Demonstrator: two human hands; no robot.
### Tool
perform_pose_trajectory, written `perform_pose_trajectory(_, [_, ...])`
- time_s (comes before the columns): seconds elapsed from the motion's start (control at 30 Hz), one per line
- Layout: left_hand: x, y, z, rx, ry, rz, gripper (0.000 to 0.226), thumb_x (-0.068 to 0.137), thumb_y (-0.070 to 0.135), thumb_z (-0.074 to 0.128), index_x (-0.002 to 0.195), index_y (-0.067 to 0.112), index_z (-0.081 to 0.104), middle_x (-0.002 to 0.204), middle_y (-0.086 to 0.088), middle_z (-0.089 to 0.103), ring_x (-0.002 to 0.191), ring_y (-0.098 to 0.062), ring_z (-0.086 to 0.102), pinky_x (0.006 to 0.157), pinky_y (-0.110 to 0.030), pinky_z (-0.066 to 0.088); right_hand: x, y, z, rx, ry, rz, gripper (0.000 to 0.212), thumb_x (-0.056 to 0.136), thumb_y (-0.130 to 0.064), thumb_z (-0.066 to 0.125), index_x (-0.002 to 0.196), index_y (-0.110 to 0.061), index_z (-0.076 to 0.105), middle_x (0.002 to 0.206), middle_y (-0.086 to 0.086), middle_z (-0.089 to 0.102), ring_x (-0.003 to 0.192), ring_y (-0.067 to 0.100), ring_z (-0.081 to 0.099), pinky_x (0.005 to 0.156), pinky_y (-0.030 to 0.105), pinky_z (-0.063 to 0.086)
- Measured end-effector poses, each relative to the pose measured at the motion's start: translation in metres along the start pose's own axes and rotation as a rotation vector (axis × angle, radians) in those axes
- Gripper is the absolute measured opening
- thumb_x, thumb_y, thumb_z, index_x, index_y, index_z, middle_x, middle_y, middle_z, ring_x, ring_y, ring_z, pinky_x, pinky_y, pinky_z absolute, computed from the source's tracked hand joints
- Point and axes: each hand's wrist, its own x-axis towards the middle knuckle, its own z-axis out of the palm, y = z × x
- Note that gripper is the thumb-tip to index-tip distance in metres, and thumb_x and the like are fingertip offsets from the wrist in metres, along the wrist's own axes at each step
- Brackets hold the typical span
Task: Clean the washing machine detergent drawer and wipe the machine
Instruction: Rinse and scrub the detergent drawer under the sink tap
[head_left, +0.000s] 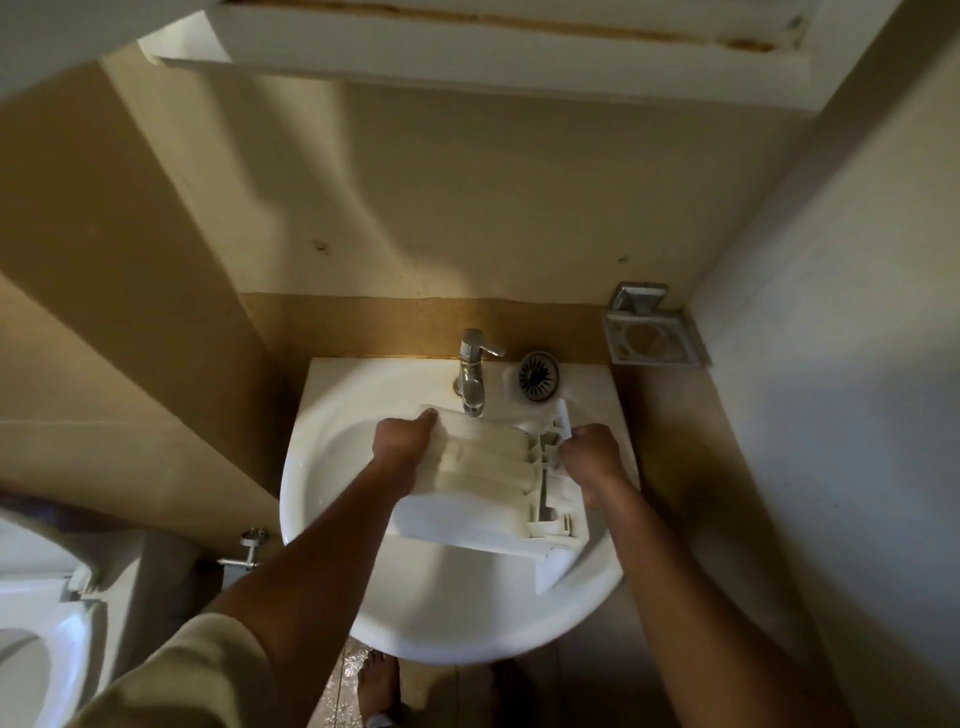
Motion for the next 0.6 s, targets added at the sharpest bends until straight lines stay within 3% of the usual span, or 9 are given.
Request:
perform_pose_trajectory(0.13, [0.001, 0.003, -0.025, 0.054, 0.015, 0.015, 0.04, 0.073, 0.028, 0.089, 0.088, -0.005, 0.073, 0.09, -0.024, 0.075, 0.083, -0.04, 0.074, 0.079, -0.051, 0.061, 0.0, 0.0, 0.026, -0.014, -0.09, 0.027, 0.017, 0.084, 0.004, 0.052, 0.093, 0.006, 0.067, 0.097, 0.017, 0.067, 0.071, 0.021, 0.059, 0.05, 0.018, 0.038])
perform_pose_trajectory(0.3, [0.004, -0.008, -0.045, 0.039, -0.005, 0.029, 0.04, 0.068, 0.029, 0.092, 0.089, -0.001, 0.075, 0.086, -0.021, 0.076, 0.082, -0.041, 0.075, 0.079, -0.058, 0.061, -0.005, 0.007, 0.044, -0.071, -0.167, 0.002, 0.021, 0.083, 0.006, 0.049, 0.076, 0.001, 0.069, 0.077, 0.013, 0.065, 0.063, 0.02, 0.058, 0.051, 0.02, 0.041])
perform_pose_trajectory(0.4, [-0.007, -0.006, -0.039, 0.091, -0.096, 0.081, 0.033, 0.071, 0.027, 0.091, 0.084, 0.002, 0.075, 0.08, -0.016, 0.077, 0.073, -0.034, 0.075, 0.078, -0.048, 0.063, -0.009, 0.01, 0.031, -0.087, -0.103, -0.042, 0.019, 0.085, 0.005, 0.05, 0.075, 0.003, 0.066, 0.068, 0.01, 0.062, 0.061, 0.021, 0.058, 0.038, 0.014, 0.038])
perform_pose_trajectory(0.47, [-0.016, -0.003, -0.026, 0.12, -0.124, 0.117, 0.026, 0.082, 0.027, 0.083, 0.083, 0.004, 0.072, 0.08, -0.014, 0.076, 0.07, -0.03, 0.073, 0.075, -0.041, 0.062, -0.005, 0.012, 0.016, -0.087, -0.026, -0.079, 0.02, 0.088, 0.003, 0.052, 0.074, -0.004, 0.064, 0.065, 0.007, 0.057, 0.057, 0.017, 0.054, 0.032, 0.008, 0.031])
perform_pose_trajectory(0.53, [-0.021, -0.004, -0.012, 0.111, -0.143, 0.122, 0.024, 0.091, 0.029, 0.072, 0.083, 0.006, 0.071, 0.084, -0.015, 0.074, 0.073, -0.032, 0.071, 0.079, -0.043, 0.061, 0.002, 0.014, 0.001, -0.082, 0.022, -0.094, 0.018, 0.089, 0.0, 0.054, 0.077, -0.01, 0.065, 0.07, 0.007, 0.059, 0.058, 0.013, 0.053, 0.038, 0.012, 0.035])
perform_pose_trajectory(0.6, [-0.022, -0.01, -0.006, 0.046, -0.166, 0.104, 0.027, 0.096, 0.03, 0.064, 0.089, 0.005, 0.071, 0.083, -0.015, 0.071, 0.069, -0.03, 0.066, 0.081, -0.044, 0.06, 0.008, 0.017, -0.007, -0.043, -0.005, -0.097, 0.015, 0.089, -0.003, 0.059, 0.079, -0.002, 0.07, 0.07, 0.007, 0.062, 0.06, 0.015, 0.054, 0.053, 0.019, 0.039])
